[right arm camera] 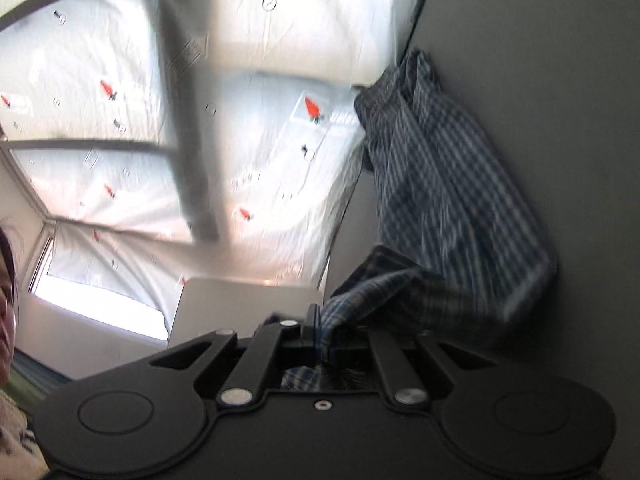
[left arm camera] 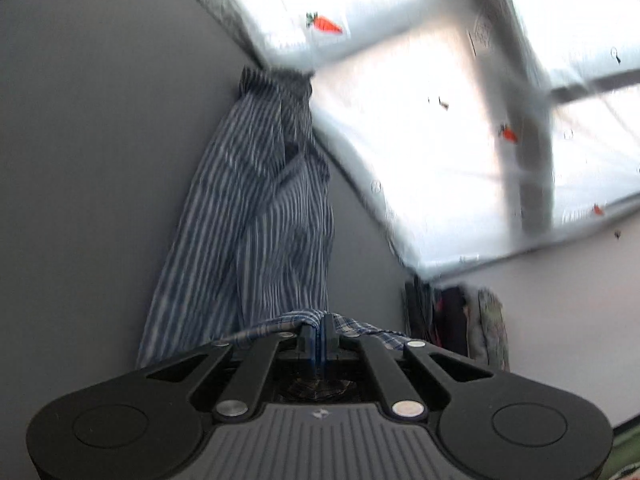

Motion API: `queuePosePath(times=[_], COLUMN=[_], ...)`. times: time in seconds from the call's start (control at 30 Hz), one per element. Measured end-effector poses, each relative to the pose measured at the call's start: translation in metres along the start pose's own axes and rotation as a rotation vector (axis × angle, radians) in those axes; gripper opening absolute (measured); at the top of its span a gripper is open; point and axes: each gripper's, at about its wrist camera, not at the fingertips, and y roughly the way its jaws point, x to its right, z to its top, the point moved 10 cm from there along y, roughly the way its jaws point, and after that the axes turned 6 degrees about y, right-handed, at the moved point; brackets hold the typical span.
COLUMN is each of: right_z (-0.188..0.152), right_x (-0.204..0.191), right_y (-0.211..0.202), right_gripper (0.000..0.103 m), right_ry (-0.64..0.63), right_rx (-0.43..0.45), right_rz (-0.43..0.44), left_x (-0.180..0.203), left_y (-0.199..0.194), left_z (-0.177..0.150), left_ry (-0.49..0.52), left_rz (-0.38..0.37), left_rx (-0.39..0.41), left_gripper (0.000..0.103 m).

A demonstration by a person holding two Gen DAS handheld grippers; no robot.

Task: Fold clothes
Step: 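Swing the hanging shirt with both grippers and lower it back onto the table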

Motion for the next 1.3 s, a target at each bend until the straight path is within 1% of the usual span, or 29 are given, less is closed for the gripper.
queuePosePath(times=[0.07, 0.1, 0.23, 0.33, 0.5, 0.6, 0.63, 0.67, 0.73, 0.77, 0.8, 0.83, 0.87, 0.9, 0.97, 1.03, 1.1, 1.13, 1.2, 1.3], right_z=[0.021, 0.027, 0.059, 0.074, 0.091, 0.100, 0.103, 0.106, 0.111, 0.113, 0.116, 0.120, 0.124, 0.128, 0.135, 0.141, 0.143, 0.143, 0.138, 0.123], right_x=[0.005, 0.012, 0.035, 0.059, 0.087, 0.100, 0.105, 0.108, 0.109, 0.108, 0.107, 0.103, 0.100, 0.097, 0.088, 0.079, 0.068, 0.061, 0.046, 0.019], right_y=[0.022, 0.025, 0.055, 0.076, 0.092, 0.100, 0.103, 0.105, 0.108, 0.108, 0.107, 0.107, 0.106, 0.104, 0.101, 0.097, 0.093, 0.092, 0.089, 0.090], right_gripper=[0.004, 0.004, 0.005, 0.005, 0.007, 0.007, 0.008, 0.009, 0.013, 0.020, 0.028, 0.032, 0.038, 0.043, 0.043, 0.043, 0.043, 0.043, 0.043, 0.042], right_ry=[0.006, 0.007, 0.040, 0.104, 0.205, 0.264, 0.284, 0.299, 0.316, 0.319, 0.319, 0.313, 0.308, 0.299, 0.249, 0.184, 0.096, 0.043, -0.100, -0.382], right_rx=[0.015, 0.018, 0.021, 0.025, 0.034, 0.045, 0.048, 0.051, 0.058, 0.064, 0.075, 0.092, 0.108, 0.126, 0.154, 0.173, 0.181, 0.184, 0.184, 0.175], right_rz=[-0.001, -0.008, -0.059, -0.105, -0.155, -0.178, -0.186, -0.192, -0.201, -0.199, -0.197, -0.194, -0.191, -0.190, -0.209, -0.238, -0.288, -0.320, -0.409, -0.565], left_x=[-0.004, -0.006, -0.021, -0.037, -0.062, -0.064, -0.065, -0.065, -0.066, -0.065, -0.063, -0.062, -0.061, -0.061, -0.061, -0.060, -0.059, -0.059, -0.057, -0.051], left_y=[0.011, 0.018, 0.047, 0.067, 0.096, 0.106, 0.109, 0.112, 0.117, 0.120, 0.122, 0.124, 0.124, 0.121, 0.117, 0.112, 0.107, 0.105, 0.100, 0.091], left_z=[0.015, 0.021, 0.043, 0.057, 0.072, 0.081, 0.084, 0.087, 0.093, 0.096, 0.098, 0.101, 0.103, 0.106, 0.111, 0.116, 0.121, 0.121, 0.119, 0.109], left_ry=[-0.008, -0.005, -0.003, -0.023, -0.055, -0.050, -0.048, -0.046, -0.041, -0.031, -0.016, -0.006, -0.002, 0.001, 0.005, 0.010, 0.015, 0.034, 0.108, 0.183], left_rz=[0.001, 0.008, 0.034, 0.050, 0.065, 0.049, 0.043, 0.037, 0.024, 0.020, 0.016, 0.015, 0.020, 0.025, 0.036, 0.047, 0.059, 0.081, 0.148, 0.212], left_rx=[0.015, 0.017, 0.004, -0.013, -0.050, -0.065, -0.070, -0.074, -0.084, -0.088, -0.093, -0.092, -0.080, -0.065, -0.034, -0.003, 0.028, 0.034, 0.033, 0.029], left_gripper=[0.001, 0.001, 0.001, 0.001, 0.002, 0.004, 0.006, 0.007, 0.008, 0.009, 0.014, 0.022, 0.027, 0.037, 0.040, 0.041, 0.041, 0.041, 0.041, 0.043])
